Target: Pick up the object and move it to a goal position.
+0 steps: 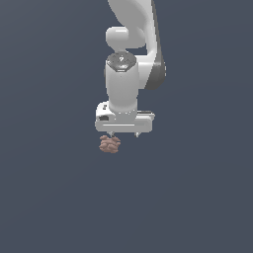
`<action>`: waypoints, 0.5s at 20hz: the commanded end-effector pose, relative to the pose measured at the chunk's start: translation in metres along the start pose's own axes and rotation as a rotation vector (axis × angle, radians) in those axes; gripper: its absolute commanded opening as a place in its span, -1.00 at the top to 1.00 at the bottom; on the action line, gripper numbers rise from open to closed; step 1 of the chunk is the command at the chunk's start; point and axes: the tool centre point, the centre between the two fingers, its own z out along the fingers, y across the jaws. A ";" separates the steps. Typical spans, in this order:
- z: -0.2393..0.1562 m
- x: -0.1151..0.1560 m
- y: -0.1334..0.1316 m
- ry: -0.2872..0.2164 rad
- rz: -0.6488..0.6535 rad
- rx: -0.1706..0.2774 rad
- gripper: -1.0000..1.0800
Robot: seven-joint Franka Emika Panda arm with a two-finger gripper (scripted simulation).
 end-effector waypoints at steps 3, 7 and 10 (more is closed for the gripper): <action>0.000 0.000 0.000 0.000 -0.003 0.000 -0.92; 0.002 -0.001 0.002 -0.001 -0.028 -0.001 -0.92; 0.003 -0.001 0.004 -0.002 -0.059 -0.001 -0.92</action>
